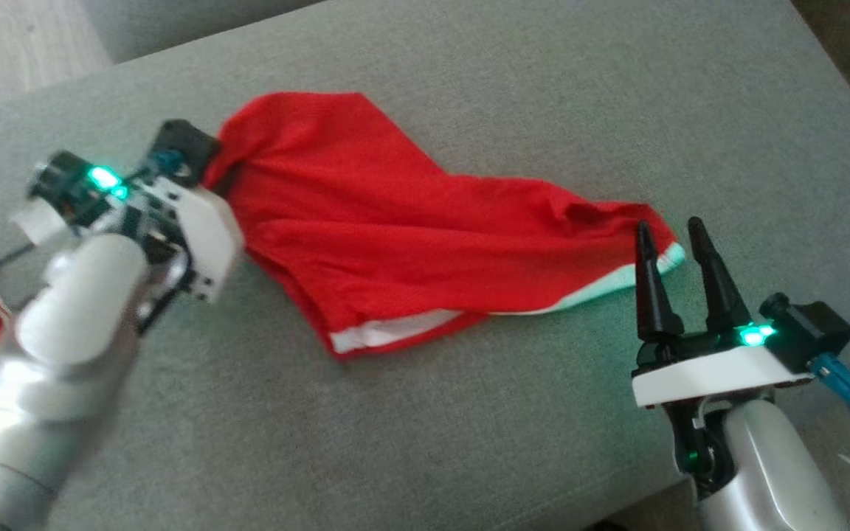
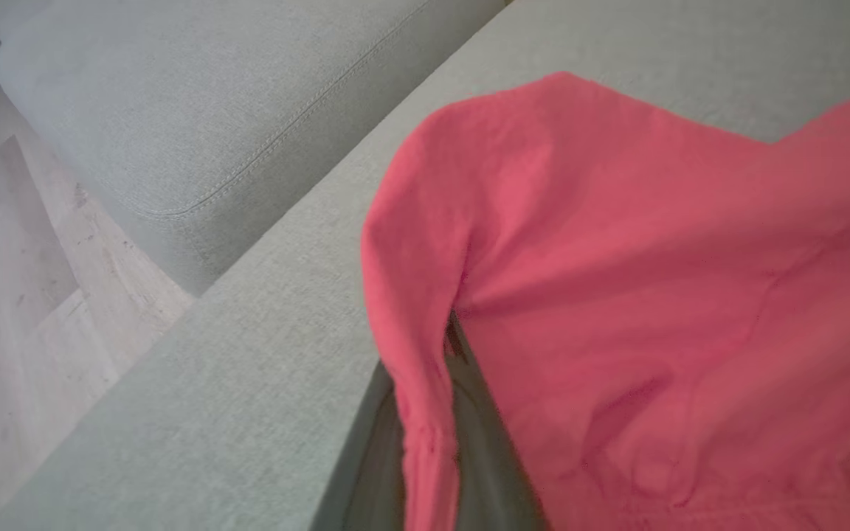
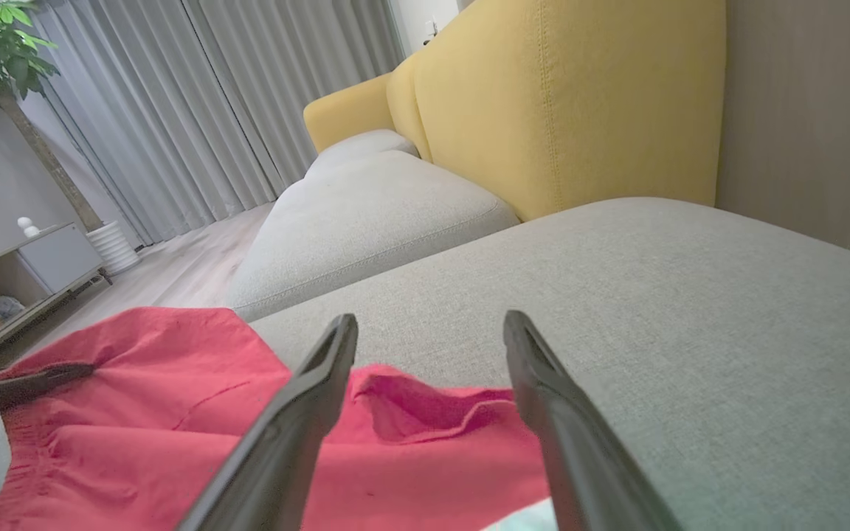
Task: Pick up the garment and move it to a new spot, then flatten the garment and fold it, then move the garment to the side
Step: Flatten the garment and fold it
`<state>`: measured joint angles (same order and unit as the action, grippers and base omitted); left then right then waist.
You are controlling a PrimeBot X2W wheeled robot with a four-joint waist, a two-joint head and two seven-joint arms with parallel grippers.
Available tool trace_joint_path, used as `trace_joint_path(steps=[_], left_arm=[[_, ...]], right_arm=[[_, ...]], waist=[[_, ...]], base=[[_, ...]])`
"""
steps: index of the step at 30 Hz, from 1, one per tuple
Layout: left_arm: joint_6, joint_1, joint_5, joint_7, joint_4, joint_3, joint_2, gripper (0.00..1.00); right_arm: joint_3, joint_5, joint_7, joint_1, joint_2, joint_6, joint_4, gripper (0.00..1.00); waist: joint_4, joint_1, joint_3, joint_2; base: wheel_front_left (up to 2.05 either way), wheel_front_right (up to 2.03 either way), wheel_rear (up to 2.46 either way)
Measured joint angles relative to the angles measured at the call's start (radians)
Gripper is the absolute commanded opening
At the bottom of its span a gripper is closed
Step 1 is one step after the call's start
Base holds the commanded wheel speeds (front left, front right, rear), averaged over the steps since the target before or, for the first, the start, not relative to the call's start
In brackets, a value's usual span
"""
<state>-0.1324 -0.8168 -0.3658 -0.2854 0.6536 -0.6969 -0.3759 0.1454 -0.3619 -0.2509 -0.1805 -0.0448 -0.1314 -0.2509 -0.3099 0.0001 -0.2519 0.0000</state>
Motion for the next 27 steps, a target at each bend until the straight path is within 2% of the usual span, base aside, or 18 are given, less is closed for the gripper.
trace_joint_path(steps=[5, 9, 10, 11, 14, 17, 22, 27], left_arm=[[0.0, -0.093, -0.028, 0.008, 0.048, -0.087, -0.09, 0.0], [0.0, -0.152, -0.035, 0.062, 0.084, -0.127, -0.103, 0.0], [0.0, -0.163, -0.029, 0.084, 0.094, -0.133, -0.103, 0.69], [0.003, -0.172, -0.021, 0.113, 0.107, -0.133, -0.1, 1.0], [0.057, -0.187, -0.012, 0.22, 0.149, -0.121, -0.072, 1.0], [0.111, -0.186, -0.016, 0.336, 0.179, -0.099, -0.02, 1.0], [0.145, -0.154, -0.053, 0.458, 0.205, -0.071, 0.061, 1.0], [0.195, -0.046, -0.13, 0.522, 0.166, -0.006, 0.128, 1.0]], right_arm=[[0.024, -0.006, 0.0, -0.008, 0.0, 0.0, -0.004, 1.0], [0.04, -0.008, 0.0, -0.028, 0.0, 0.0, -0.009, 1.0], [0.042, -0.007, 0.0, -0.032, 0.0, 0.0, -0.01, 1.0], [0.043, -0.007, 0.0, -0.035, 0.0, 0.0, -0.012, 1.0], [0.044, -0.004, 0.0, -0.036, 0.0, 0.0, -0.017, 1.0], [0.042, 0.004, 0.0, -0.036, 0.0, 0.0, -0.02, 1.0], [0.012, 0.026, 0.0, -0.035, 0.0, 0.0, -0.026, 1.0], [-0.035, 0.052, 0.0, -0.033, -0.001, 0.0, -0.026, 1.0]], waist=[[-0.012, 0.0, -0.019, 0.0], [-0.004, 0.0, -0.028, 0.0], [0.0, -0.0001, -0.029, 0.0], [0.005, 0.0, -0.03, 0.0], [0.02, 0.0, -0.03, 0.0], [0.037, 0.0, -0.022, 0.0], [0.073, -0.0001, 0.01, 0.0], [0.124, -0.0002, 0.048, 0.0]], base=[[0.0, 0.0, 0.0], [0.0, 0.0, 0.0], [0.0, 0.0, 0.0], [0.0, 0.0, 0.0], [0.0, 0.0, 0.0], [0.0, 0.0, 0.0], [0.0, 0.0, 0.0], [0.0, 0.0, 0.0]])
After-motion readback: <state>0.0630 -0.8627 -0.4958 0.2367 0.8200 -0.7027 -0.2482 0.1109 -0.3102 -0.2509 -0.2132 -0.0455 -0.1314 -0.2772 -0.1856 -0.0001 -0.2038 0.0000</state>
